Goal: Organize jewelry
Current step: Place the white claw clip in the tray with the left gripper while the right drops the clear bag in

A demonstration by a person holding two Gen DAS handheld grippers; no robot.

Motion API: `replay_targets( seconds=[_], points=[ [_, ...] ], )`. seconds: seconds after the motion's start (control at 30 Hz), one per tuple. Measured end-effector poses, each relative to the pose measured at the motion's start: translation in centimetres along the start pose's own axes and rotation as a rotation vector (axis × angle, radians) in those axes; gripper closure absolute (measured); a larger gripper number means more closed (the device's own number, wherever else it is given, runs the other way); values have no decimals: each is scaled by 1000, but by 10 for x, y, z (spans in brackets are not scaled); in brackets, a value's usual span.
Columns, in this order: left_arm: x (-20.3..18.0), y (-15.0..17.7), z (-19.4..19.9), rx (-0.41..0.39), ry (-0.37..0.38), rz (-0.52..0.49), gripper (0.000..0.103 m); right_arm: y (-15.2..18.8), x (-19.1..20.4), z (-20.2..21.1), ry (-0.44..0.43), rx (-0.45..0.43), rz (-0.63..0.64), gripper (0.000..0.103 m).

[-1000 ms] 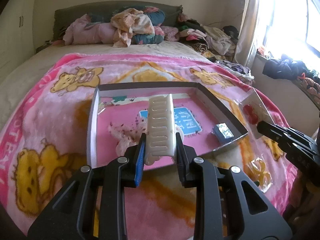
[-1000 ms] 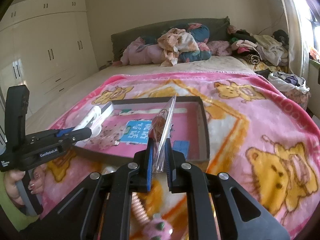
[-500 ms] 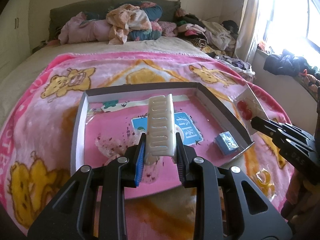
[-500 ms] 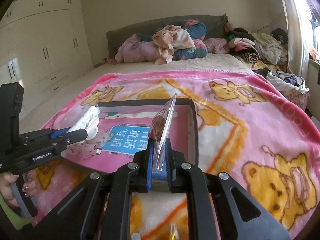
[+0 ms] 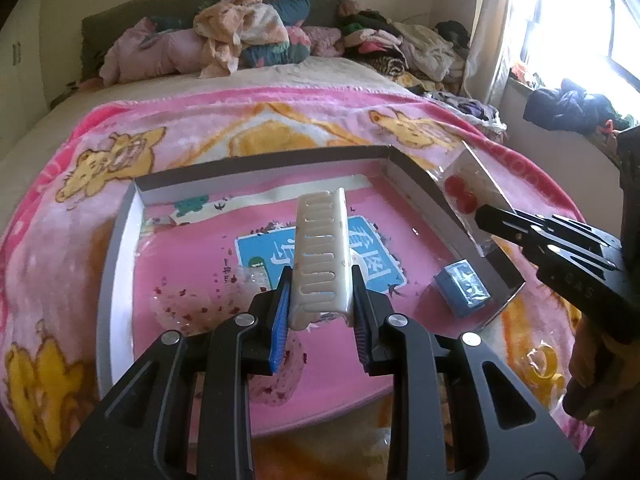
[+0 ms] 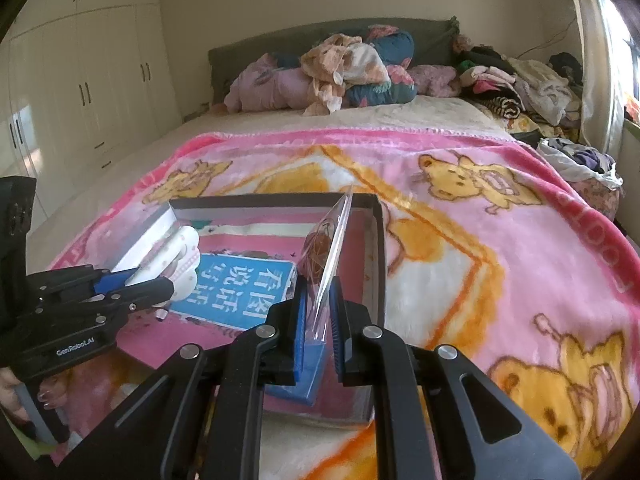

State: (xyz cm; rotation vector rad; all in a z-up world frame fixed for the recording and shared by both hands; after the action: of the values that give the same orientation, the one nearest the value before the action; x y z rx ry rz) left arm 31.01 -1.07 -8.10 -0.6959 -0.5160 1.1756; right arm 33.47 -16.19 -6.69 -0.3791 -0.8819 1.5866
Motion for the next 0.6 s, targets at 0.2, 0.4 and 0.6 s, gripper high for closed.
replay_targets(
  seconds=[0.2,0.4,0.6],
  points=[
    [1,0,-11,18,12,2,84,0,-2,-17,0,34,-1,92],
    [1,4,-17,30,10,-7,84,-1,-1,-30,6,60,10,92],
    [5,9,-25,51,14,2,84,-1,0,-39,27,109,24,92]
  ],
)
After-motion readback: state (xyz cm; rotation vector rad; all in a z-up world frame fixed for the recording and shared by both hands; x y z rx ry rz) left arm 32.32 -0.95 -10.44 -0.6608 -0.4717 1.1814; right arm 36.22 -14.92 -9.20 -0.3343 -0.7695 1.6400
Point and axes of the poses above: each gripper's, at about its wrist camera, not at the fingertips, and z roughly against the way its jaws point, x to its left, y to its underside, the point moved 3 cm from there along -z, roughly the way its jaws point, and after that the axes turned 9 degrees about -z, right-handed, at the moved point
